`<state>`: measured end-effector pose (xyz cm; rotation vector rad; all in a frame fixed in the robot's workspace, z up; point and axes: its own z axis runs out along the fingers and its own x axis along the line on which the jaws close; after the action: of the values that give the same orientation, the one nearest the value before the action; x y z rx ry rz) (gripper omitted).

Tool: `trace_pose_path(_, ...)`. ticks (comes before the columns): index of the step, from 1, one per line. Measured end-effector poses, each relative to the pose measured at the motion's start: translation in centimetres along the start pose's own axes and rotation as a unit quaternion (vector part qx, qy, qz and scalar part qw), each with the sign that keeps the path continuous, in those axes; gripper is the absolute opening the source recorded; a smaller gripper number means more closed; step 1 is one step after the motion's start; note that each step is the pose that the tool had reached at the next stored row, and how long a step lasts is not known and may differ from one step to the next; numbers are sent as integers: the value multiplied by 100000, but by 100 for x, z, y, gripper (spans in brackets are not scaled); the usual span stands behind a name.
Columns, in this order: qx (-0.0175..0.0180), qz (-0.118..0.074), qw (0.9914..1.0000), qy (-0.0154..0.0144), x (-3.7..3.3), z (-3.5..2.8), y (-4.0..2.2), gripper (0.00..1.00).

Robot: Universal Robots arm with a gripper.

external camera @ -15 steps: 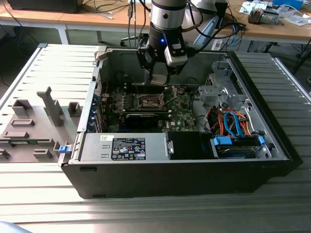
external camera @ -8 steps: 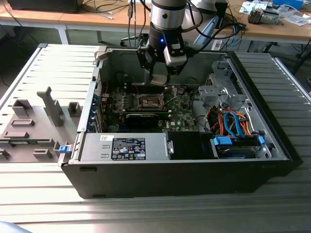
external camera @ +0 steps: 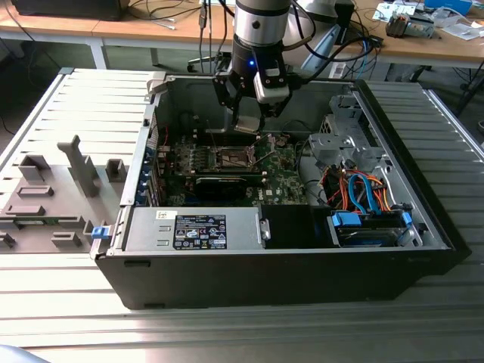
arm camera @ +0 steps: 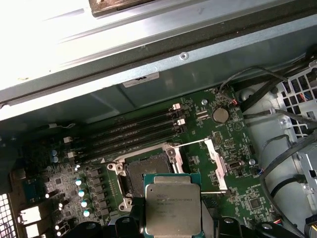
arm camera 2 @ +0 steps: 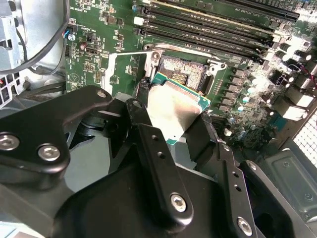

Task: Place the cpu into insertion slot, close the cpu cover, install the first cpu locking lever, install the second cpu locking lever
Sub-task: 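Place the cpu into insertion slot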

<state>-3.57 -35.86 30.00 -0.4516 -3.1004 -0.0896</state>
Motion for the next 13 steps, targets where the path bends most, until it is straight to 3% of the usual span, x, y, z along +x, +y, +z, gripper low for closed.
trace_pose_path(13,169,1630,99986,-148,0,0,0,54)
